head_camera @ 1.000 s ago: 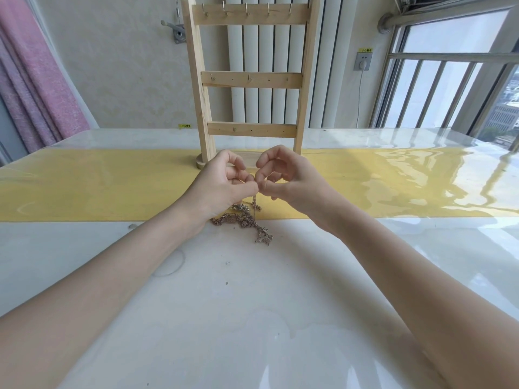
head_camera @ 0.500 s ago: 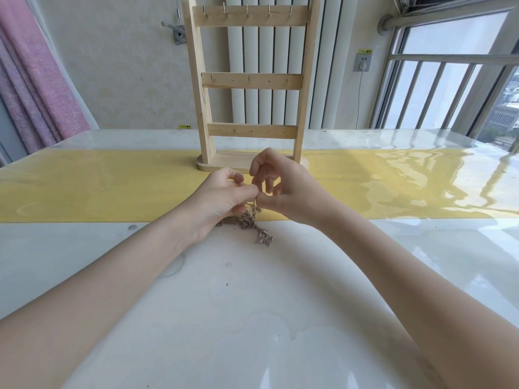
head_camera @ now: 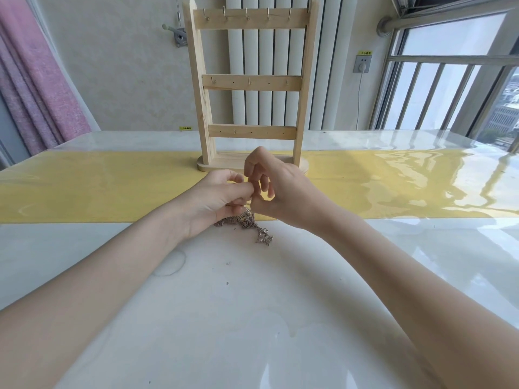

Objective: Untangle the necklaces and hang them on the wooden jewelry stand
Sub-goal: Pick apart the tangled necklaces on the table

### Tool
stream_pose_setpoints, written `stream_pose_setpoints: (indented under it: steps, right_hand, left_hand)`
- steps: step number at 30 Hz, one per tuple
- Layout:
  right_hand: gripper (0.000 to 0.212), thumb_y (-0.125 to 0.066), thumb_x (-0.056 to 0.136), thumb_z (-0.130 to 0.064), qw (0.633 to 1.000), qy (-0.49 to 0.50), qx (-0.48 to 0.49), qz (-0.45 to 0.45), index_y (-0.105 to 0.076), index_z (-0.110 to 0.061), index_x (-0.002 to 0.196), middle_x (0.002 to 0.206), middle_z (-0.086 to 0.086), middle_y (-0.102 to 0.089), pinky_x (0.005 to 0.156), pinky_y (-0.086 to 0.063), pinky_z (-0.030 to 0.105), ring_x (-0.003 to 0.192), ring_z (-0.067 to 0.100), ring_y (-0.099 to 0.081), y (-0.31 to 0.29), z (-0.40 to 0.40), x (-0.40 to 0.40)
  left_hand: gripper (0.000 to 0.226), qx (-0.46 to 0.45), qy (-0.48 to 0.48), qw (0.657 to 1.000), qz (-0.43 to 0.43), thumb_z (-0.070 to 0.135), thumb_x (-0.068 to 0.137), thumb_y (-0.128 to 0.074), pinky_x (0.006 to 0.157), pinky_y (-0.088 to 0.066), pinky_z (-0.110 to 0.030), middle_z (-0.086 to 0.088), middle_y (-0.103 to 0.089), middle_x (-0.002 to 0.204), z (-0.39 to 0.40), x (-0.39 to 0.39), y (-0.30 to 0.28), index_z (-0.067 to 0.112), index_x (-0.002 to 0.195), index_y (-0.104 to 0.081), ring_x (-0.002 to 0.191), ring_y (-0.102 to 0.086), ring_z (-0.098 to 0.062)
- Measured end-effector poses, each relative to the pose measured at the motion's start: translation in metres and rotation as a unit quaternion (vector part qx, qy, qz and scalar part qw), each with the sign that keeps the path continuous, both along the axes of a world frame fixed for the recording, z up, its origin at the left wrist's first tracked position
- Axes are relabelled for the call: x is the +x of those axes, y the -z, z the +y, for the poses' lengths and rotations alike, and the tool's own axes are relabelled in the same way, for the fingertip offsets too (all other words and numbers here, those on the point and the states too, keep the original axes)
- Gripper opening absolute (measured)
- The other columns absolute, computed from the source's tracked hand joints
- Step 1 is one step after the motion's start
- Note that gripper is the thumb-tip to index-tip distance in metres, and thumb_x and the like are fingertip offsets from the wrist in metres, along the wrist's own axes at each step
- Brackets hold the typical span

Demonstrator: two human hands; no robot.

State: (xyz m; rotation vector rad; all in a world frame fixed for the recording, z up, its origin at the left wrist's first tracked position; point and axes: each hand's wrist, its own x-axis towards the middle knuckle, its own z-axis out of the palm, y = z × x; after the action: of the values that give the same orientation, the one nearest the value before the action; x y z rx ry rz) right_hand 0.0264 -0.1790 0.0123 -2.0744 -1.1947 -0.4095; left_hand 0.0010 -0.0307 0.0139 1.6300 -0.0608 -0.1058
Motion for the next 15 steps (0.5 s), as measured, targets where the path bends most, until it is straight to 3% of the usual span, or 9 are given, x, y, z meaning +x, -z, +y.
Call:
stream_pose_setpoints:
  steps: [2,5,15]
  right_hand:
    - [0.030,-0.062,0.073,-0.014,1.000,0.004,0.018,0.023,-0.040,-0.014,0.094,0.074,-0.008,-0.050,0.060,-0.034,0.013,0.069,0.004,-0.044,0.0005,0.0004,-0.0001]
    - [0.035,-0.068,0.076,-0.006,0.998,0.017,0.038,0.054,-0.040,-0.017,0.093,0.072,-0.013,-0.047,0.062,-0.034,0.019,0.070,0.007,-0.042,0.0019,0.0004,0.0003]
    - [0.027,-0.059,0.077,-0.001,0.992,0.009,0.092,0.091,-0.041,-0.015,0.091,0.070,-0.009,-0.047,0.060,-0.035,0.017,0.063,0.007,-0.039,0.0008,0.0024,-0.0009]
  left_hand:
    - [0.014,-0.029,0.019,0.999,0.015,0.002,0.069,-0.057,0.044,-0.036,-0.015,0.004,-0.038,0.050,-0.0021,-0.0007,-0.0007,0.011,0.073,-0.046,0.045,-0.033,-0.007]
    - [0.027,-0.065,0.025,0.997,0.027,-0.004,0.081,-0.051,0.045,-0.034,-0.015,0.003,-0.036,0.050,-0.0041,0.0002,0.0000,0.012,0.059,-0.049,0.044,-0.034,-0.007]
    - [0.028,-0.109,0.012,0.994,0.027,-0.003,0.075,-0.053,0.043,-0.034,-0.015,0.002,-0.038,0.053,-0.0044,0.0006,-0.0036,0.014,0.053,-0.053,0.042,-0.035,-0.006]
